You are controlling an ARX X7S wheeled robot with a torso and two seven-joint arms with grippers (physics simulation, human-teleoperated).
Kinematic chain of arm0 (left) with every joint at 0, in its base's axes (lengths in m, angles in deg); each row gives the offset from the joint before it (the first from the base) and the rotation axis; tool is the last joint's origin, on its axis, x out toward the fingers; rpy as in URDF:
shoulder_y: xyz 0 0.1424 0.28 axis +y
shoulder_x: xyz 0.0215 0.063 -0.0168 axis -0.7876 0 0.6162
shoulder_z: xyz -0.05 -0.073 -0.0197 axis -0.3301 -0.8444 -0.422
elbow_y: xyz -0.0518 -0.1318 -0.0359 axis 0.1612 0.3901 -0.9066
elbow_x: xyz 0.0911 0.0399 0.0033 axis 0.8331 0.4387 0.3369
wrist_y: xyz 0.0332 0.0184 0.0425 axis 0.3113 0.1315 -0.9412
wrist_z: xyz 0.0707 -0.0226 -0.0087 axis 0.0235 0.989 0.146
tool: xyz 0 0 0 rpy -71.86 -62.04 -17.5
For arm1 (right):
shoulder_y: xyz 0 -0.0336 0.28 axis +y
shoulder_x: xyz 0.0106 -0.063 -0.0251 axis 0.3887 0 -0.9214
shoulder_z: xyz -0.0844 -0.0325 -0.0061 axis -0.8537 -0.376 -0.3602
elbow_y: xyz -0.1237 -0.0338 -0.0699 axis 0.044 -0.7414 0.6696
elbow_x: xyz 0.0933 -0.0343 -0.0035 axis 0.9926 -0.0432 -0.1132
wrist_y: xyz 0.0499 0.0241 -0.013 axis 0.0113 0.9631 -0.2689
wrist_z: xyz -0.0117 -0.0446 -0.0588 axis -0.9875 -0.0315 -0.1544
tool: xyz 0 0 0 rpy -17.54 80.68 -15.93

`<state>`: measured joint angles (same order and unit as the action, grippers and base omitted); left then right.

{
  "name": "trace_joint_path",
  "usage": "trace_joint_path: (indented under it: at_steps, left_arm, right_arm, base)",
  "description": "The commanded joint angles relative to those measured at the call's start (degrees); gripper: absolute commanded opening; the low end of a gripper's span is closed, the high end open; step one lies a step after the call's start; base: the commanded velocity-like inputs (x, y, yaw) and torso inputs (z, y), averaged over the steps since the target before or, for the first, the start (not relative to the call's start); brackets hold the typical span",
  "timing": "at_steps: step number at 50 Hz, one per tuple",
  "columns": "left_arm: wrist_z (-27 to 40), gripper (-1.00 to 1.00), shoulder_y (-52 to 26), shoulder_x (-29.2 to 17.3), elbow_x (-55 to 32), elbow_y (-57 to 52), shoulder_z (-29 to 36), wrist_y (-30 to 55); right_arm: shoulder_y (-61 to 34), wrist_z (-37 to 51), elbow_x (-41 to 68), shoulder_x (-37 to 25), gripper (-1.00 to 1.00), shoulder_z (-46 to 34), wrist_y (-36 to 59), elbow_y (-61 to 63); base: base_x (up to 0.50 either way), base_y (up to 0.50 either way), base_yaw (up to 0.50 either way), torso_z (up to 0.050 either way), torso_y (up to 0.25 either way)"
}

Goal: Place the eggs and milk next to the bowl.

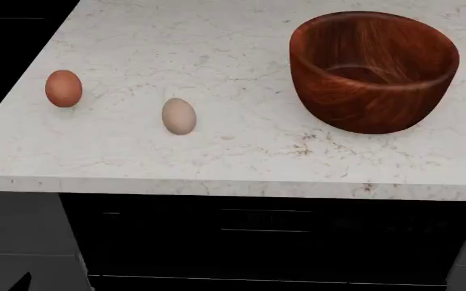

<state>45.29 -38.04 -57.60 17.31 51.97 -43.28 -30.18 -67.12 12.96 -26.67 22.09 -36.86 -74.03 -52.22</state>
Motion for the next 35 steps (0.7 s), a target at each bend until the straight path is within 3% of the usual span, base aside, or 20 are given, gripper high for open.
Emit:
trace_joint_path:
  at_steps: [1, 20, 30, 35]
  left_arm:
    - [1.37, 1.00, -0.34, -1.16, -1.17, 0.92, 1.38, -0.62]
    - [4.20, 1.00, 2.21, -4.10, -2.65, -4.24, 4.24, 1.37]
    - [3.56, 1.00, 3.24, -4.67, -5.45, -4.24, 4.49, -3.77]
    - [4.27, 1.00, 3.01, -5.28, -5.22, -5.59, 5.02, -1.39]
  right_arm:
    - [-0.18, 1.24, 0.97, -0.97, 1.00, -1.25, -0.22, -0.38]
    - [0.92, 5.15, 1.63, -3.32, 1.00, -5.48, 0.17, 1.70]
    - [1.66, 6.39, 2.39, -4.17, 1.00, -6.26, 0.54, 3.20]
    - [1.06, 6.78, 2.78, -4.45, 1.00, -6.66, 0.60, 2.82]
  base:
    - [0.00, 0.00, 0.00, 0.000, 0.000]
    - [0.00, 0.00, 0.00, 0.000, 0.000]
    - [0.00, 0.00, 0.00, 0.000, 0.000]
    - [0.00, 0.00, 0.00, 0.050, 0.000]
